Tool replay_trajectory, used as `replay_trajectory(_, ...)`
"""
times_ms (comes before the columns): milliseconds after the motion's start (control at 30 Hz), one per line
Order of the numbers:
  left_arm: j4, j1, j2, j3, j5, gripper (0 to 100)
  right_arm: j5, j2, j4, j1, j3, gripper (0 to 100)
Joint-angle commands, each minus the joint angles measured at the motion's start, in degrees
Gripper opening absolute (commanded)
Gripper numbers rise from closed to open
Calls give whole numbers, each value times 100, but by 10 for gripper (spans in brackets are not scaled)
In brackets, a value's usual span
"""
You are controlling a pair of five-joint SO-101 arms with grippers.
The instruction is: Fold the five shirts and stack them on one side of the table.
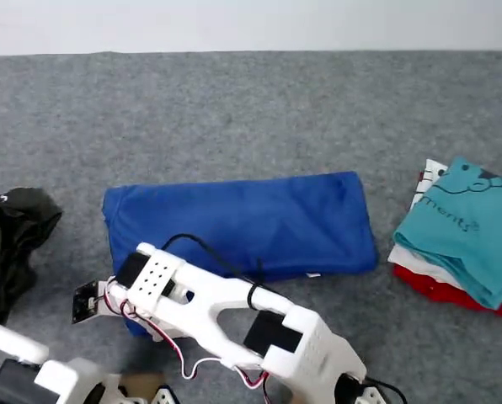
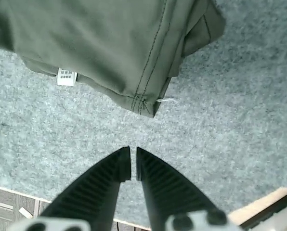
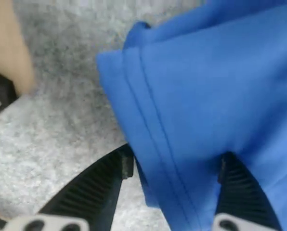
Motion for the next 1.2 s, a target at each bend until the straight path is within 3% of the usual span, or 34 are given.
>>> replay_trajectory(0,-88,-44,-141,-22,0,33,18,338,-154,-48,-53,274)
replay_trajectory(233,-88,-44,-141,-22,0,33,18,804,347,110,-941,6)
replay_trajectory(667,-97,-26,-141,-22,0,33,18,1024,1569,1042,-3305,10)
replay_trajectory(933,-88,-9,-141,-22,0,33,18,1042,1341,1736,-3815,17)
replay_trajectory(1033,-70,0,-132,-22,0,33,-9,1042,1077,1991,-3815,82)
replay_trajectory(1167,-70,0,-132,-13,0,33,-18,1209,778,2281,-3833,250)
